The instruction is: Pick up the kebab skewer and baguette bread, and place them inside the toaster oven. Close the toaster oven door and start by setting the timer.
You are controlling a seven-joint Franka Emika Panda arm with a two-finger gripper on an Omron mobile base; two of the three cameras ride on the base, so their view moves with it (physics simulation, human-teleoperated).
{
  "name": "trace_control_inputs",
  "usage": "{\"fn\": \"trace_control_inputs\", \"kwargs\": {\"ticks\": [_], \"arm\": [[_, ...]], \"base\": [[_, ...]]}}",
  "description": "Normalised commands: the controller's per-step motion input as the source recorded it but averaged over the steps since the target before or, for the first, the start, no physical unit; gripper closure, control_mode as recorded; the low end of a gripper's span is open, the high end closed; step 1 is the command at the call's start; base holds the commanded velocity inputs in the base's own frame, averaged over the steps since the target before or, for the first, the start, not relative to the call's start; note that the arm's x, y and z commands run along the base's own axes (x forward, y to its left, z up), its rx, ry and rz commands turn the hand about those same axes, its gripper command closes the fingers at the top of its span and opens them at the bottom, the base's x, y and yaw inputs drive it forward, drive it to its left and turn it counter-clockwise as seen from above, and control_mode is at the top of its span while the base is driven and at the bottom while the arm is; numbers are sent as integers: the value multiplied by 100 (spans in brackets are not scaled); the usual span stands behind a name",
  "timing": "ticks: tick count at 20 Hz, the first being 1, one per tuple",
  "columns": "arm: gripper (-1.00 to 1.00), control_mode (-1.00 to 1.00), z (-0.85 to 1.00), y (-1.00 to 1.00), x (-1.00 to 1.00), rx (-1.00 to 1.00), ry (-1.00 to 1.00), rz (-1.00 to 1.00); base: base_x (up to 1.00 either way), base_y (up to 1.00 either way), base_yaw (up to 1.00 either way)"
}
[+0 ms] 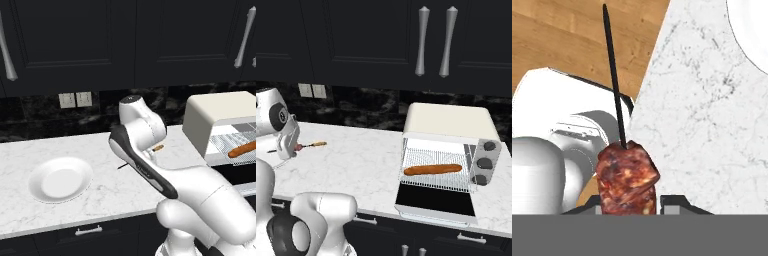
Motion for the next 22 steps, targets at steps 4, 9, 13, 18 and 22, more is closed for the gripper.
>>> {"fn": "trace_control_inputs", "kwargs": {"ticks": [4, 9, 13, 18, 22], "arm": [[100, -100, 0, -100, -19, 4, -8, -4], [100, -100, 4, -100, -13, 8, -5, -5], [100, -100, 5, -100, 0, 5, 0, -10], [100, -100, 1, -100, 0, 3, 0, -4], [100, -100, 2, -100, 0, 0, 0, 0]], "base": [[0, 0, 0], [0, 0, 0], [0, 0, 0], [0, 0, 0], [0, 0, 0]]}}
